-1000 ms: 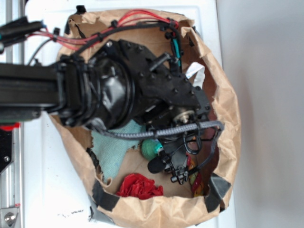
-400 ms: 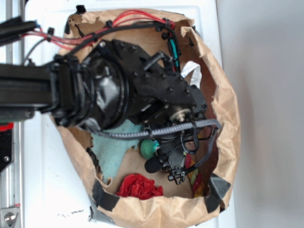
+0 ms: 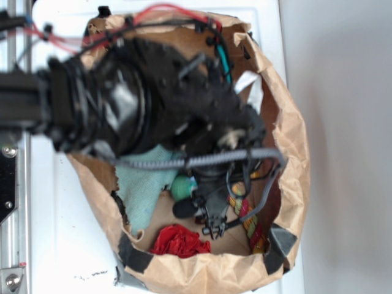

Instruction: Grab the green ball.

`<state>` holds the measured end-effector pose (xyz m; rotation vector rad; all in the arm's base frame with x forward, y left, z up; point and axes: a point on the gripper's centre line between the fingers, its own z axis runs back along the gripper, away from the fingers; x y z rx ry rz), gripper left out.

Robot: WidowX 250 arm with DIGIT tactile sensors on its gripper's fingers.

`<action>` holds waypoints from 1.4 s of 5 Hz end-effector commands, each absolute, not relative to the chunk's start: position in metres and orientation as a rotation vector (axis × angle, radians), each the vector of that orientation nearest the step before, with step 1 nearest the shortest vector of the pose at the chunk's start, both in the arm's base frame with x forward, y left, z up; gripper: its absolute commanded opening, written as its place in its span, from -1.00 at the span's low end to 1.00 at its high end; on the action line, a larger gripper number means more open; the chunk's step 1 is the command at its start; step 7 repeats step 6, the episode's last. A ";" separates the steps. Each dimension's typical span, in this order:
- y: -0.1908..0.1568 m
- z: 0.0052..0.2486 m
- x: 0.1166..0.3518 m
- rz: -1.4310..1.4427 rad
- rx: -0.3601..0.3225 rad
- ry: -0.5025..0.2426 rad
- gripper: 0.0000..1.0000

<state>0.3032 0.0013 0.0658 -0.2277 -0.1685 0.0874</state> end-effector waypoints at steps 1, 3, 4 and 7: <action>0.011 0.178 0.286 0.063 -0.061 -0.269 -1.00; 0.023 0.217 0.277 0.072 -0.026 -0.331 -1.00; 0.023 0.218 0.279 0.073 0.035 -0.379 -1.00; 0.019 0.213 0.278 0.076 0.048 -0.401 -1.00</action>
